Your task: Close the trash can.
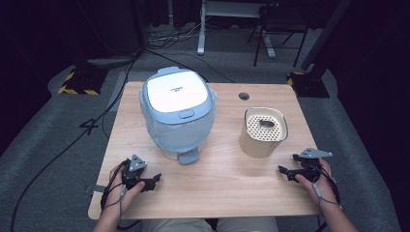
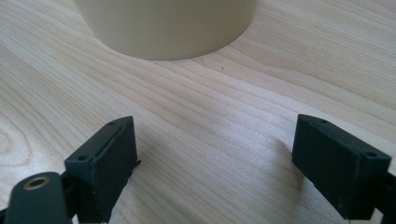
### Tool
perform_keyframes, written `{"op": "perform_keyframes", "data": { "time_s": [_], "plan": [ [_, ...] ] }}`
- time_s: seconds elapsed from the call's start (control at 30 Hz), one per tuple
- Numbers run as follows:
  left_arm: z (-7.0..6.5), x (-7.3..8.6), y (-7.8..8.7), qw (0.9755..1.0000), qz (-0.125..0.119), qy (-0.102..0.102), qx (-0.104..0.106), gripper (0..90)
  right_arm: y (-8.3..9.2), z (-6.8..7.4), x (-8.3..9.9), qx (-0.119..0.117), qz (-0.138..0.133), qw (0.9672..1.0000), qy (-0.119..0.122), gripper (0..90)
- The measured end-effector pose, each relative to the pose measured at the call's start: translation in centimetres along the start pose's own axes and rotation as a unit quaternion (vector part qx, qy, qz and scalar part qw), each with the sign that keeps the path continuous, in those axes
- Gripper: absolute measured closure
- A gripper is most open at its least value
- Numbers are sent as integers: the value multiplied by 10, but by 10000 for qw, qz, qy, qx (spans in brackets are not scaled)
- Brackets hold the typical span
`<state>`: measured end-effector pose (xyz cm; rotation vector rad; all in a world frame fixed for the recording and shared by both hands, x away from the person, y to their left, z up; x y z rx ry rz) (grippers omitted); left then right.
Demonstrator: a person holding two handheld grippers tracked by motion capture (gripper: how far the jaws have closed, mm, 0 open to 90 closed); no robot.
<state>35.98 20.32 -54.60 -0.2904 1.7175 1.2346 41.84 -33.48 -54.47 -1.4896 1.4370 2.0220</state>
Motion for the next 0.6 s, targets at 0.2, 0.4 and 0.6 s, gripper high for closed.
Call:
{"op": "perform_keyframes", "data": {
  "time_s": [0.2, 0.4, 0.6],
  "plan": [
    [2, 1, -1, 10000, 49, 15, -54, 165, 0, 0, 0, 0, 1, 10000, -3, 139],
    [2, 1, -2, 9999, 71, 55, -54, 138, 0, 0, 0, 0, 1, 10000, -2, 139],
    [2, 1, -2, 9999, 69, 75, -58, 133, 0, 0, 0, -1, 1, 10000, 0, 139]
  ]
}}
Point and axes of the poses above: each handheld gripper's, and its own axes: y roughly backward along the jaws, x roughly out of its underside, z roughly to its left, the point moved 6 cm from there along -y, roughly forward along the jaws, and after that the axes turned 9 degrees about -z, right-handed, at the moved point
